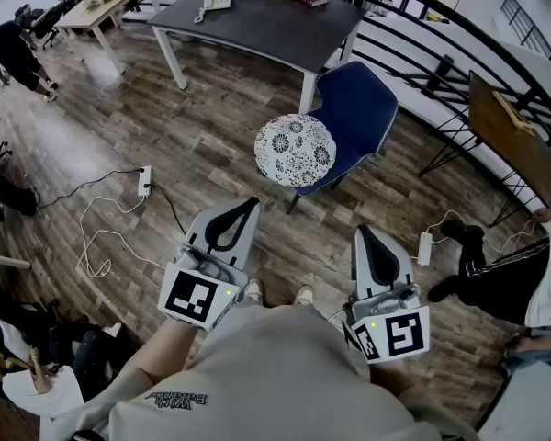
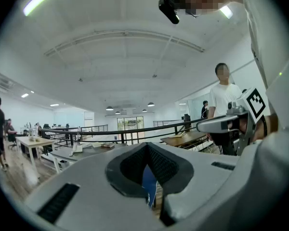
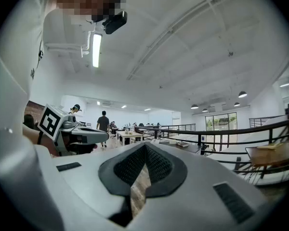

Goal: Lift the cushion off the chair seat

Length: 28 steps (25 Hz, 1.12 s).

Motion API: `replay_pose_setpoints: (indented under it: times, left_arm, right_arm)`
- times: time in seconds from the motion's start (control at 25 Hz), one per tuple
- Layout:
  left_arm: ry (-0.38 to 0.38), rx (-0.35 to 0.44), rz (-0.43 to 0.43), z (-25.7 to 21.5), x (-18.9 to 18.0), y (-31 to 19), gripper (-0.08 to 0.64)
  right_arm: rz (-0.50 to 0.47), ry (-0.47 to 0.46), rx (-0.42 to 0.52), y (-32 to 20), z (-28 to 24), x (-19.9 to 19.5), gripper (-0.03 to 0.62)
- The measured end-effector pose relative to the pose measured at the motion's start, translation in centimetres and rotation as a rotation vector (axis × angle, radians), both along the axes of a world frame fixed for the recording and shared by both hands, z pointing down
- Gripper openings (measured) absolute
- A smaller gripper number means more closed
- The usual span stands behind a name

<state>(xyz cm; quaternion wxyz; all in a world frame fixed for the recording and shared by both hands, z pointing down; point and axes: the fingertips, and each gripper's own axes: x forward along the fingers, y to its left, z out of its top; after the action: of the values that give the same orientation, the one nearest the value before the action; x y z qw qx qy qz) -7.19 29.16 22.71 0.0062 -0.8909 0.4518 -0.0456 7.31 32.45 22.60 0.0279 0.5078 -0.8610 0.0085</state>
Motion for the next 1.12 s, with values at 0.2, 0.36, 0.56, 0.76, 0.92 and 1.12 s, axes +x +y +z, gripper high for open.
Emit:
replay_pose_setpoints:
  times: [0.2, 0.36, 0.56, 0.76, 0.92, 1.12]
  left_arm:
    - [-0.017, -0.014, -0.002, 1.0, -0.3, -0.7, 0.005]
    - [-0.02, -0.005, -0.002, 1.1, -0.1, -0.9, 0.005]
    - [-0.025, -0.014, 0.003, 1.8, 0.3, -1.0, 0.005]
    - [-0.033, -0.039, 0.0, 2.7, 1.0, -1.2, 0.005]
    - [-0.035, -0.051, -0.008, 3.2, 1.6, -1.5, 0.005]
    - [-0.047, -0.078, -0.018, 4.2, 2.7, -1.6, 0.005]
  right_arm:
    - [0.004, -0.024, -0.002, -0.7, 0.3, 0.3, 0.002]
    - [0.004, -0.027, -0.004, -1.0, 0.4, 0.5, 0.002]
    - [-0.002, -0.022, -0.016, -1.4, 0.9, 0.4, 0.003]
    - [-0.009, -0.021, -0.034, -1.8, 1.7, 1.0, 0.002]
    - [-0.016, -0.025, -0.044, -2.2, 2.1, 1.5, 0.002]
    - [-0.026, -0.027, -0.053, -2.7, 2.7, 2.7, 0.003]
